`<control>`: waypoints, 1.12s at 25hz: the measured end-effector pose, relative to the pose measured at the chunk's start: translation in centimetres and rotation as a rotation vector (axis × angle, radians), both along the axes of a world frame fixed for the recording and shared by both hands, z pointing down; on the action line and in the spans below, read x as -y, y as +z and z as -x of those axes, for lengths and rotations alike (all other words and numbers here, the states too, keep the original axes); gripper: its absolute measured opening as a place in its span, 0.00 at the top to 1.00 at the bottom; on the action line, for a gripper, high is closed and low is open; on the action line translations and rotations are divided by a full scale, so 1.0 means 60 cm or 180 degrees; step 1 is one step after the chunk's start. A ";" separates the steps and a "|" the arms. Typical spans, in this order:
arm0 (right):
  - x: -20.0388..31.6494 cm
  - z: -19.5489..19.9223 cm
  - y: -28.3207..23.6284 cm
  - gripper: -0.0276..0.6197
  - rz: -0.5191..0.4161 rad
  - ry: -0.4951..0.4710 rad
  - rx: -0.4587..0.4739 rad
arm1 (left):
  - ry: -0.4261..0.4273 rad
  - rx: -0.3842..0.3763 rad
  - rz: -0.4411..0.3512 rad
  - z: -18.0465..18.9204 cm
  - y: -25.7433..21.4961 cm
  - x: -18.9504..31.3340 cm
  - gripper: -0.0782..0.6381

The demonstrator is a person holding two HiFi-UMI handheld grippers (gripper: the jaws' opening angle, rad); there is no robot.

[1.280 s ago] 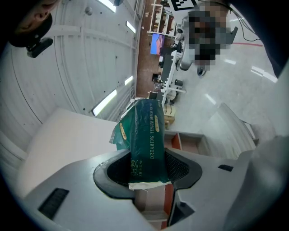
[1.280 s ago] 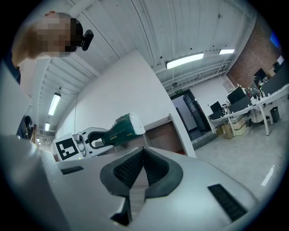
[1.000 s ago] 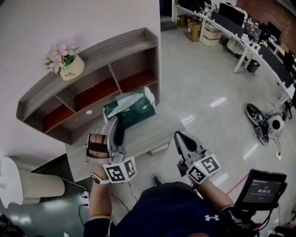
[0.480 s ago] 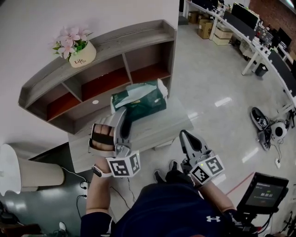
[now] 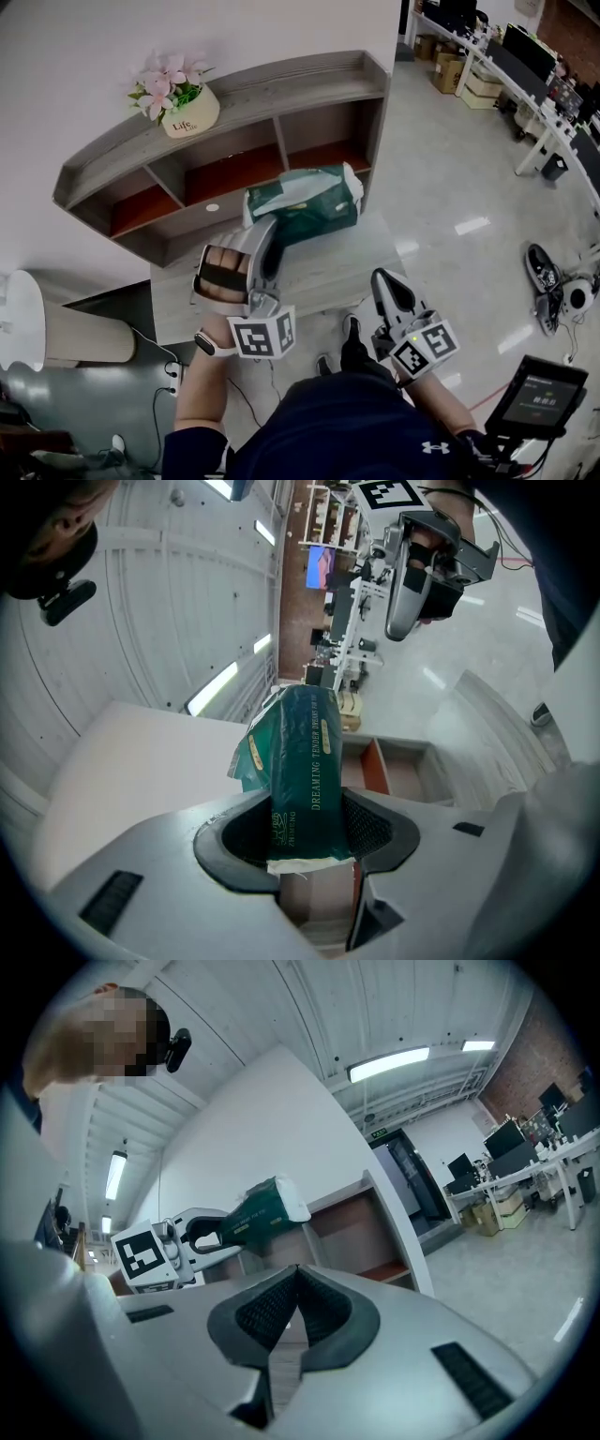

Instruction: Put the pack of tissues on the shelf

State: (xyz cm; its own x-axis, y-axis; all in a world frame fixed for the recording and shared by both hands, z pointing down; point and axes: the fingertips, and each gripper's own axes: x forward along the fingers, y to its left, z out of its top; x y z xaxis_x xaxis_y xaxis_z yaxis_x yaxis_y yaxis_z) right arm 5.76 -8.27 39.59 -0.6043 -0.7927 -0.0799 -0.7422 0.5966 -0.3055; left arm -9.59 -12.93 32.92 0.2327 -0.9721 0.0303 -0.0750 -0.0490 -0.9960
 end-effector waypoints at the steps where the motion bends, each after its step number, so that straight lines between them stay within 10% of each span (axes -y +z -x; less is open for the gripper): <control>1: 0.011 -0.001 -0.002 0.94 -0.0010 -0.0021 -0.0001 | -0.0019 0.0004 -0.0007 0.000 -0.002 0.009 0.60; 28: 0.260 0.048 -0.005 0.94 0.0061 -0.0609 0.0078 | -0.0319 0.0177 -0.0280 0.019 -0.093 0.229 0.60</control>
State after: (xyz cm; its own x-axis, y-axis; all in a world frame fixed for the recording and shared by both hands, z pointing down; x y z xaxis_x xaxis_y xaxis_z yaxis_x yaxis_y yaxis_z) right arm 2.90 -23.86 39.28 -0.7422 -0.6651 -0.0826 -0.6079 0.7200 -0.3347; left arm -10.71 -26.67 27.33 0.1347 -0.9898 -0.0460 -0.0198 0.0437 -0.9988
